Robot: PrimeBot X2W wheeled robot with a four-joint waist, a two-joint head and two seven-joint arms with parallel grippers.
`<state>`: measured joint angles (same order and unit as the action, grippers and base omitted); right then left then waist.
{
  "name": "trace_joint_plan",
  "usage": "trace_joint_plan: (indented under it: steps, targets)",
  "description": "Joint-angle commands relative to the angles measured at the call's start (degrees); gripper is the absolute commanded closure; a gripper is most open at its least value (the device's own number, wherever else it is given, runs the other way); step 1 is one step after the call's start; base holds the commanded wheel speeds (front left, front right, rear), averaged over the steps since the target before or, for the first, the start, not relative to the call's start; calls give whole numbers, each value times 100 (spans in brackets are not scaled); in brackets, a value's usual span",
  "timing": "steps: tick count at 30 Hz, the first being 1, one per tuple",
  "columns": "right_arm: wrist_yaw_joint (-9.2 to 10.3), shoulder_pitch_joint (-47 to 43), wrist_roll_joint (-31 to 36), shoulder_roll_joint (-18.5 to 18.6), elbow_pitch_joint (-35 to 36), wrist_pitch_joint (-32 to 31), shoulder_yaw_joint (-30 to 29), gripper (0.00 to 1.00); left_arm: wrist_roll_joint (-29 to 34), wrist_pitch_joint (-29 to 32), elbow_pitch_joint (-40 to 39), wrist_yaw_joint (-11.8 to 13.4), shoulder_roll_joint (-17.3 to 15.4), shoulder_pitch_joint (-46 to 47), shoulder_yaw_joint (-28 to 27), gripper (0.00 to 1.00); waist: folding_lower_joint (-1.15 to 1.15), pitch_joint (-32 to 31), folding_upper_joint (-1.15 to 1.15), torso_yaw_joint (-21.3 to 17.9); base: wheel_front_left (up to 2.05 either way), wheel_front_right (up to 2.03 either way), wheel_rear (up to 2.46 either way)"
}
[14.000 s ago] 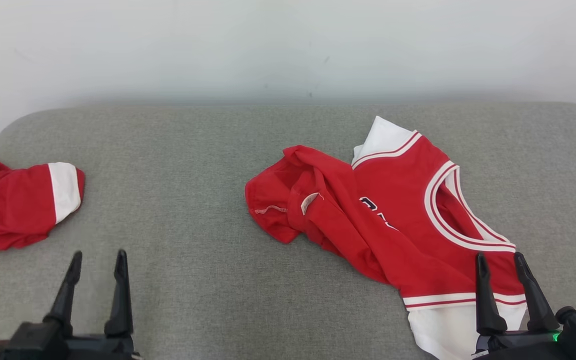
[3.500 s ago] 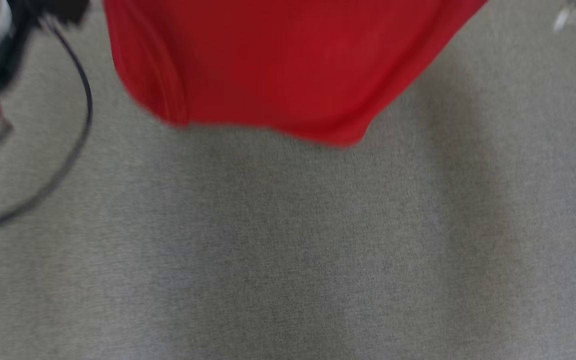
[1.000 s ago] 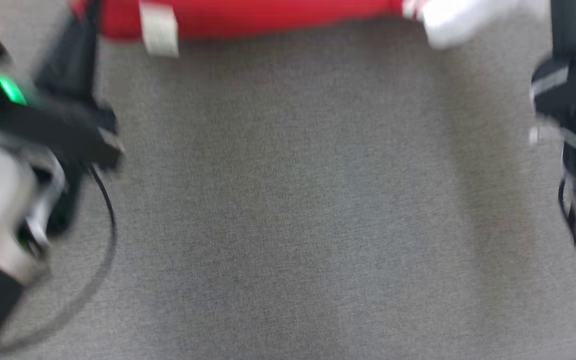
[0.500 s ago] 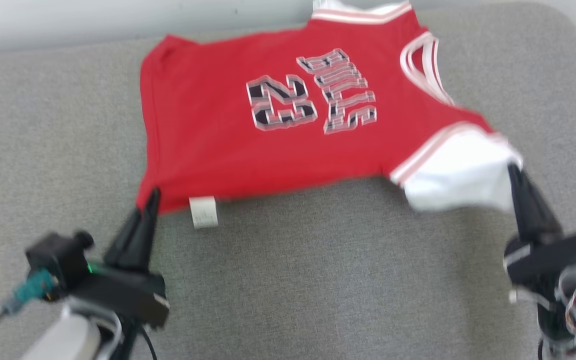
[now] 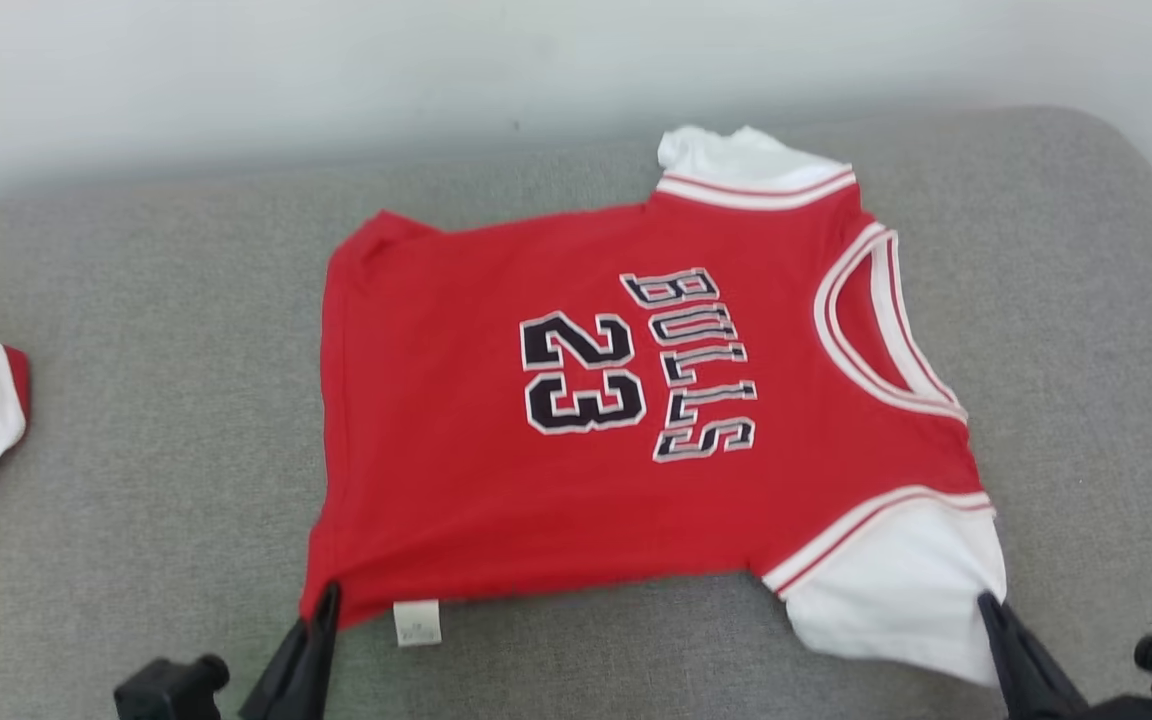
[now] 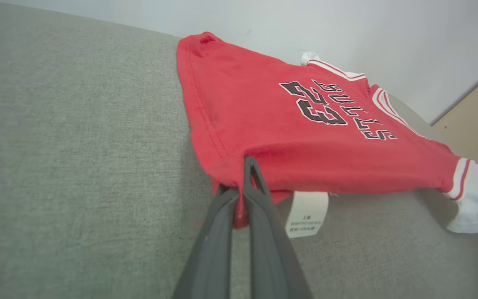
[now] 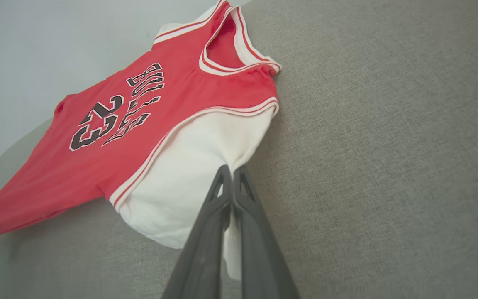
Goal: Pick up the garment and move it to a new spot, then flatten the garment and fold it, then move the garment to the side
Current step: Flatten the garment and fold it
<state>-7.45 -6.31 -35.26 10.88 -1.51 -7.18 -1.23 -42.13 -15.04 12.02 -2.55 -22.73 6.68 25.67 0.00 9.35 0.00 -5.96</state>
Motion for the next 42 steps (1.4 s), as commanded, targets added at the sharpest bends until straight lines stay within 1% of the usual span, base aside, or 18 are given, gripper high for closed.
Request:
trace_joint_plan:
  steps: [1,10,12,16,19,25,31,36,42]
  targets:
    - [-4,-237,61,-64,112,-64,-47,100,93,-19,18,-45,93,-212,-97,100,0,-185,0,68,0,0,0]
    - [-3,-1259,193,-385,609,-505,-581,100,417,-20,70,-236,319,-819,-292,100,0,-415,0,213,0,0,0]
    - [-3,-1387,190,-471,661,-567,-683,100,471,-20,79,-263,368,-869,-342,100,0,-425,0,225,0,0,0]
    - [-3,-1450,225,-599,683,-630,-661,100,615,-20,146,-286,424,-941,-372,100,0,-411,0,190,0,0,0]
    - [-4,-1353,227,-646,702,-641,-618,100,665,-20,156,-301,477,-919,-405,100,0,-395,0,163,0,0,0]
    - [-4,-1149,240,-665,778,-590,-603,100,811,-20,68,-331,468,-820,-423,100,0,-377,0,126,0,0,0]
    - [-4,-619,63,-557,792,-678,-550,100,916,-14,-16,-334,415,-632,-444,100,0,-275,0,53,0,0,0]
    - [-4,45,-105,-454,592,-904,-518,100,973,74,-37,-328,361,-394,-385,100,0,-203,0,33,0,0,0]
    - [-4,939,-93,-289,19,-1074,-529,100,1020,151,95,-379,337,14,-282,100,0,-109,0,78,0,0,0]
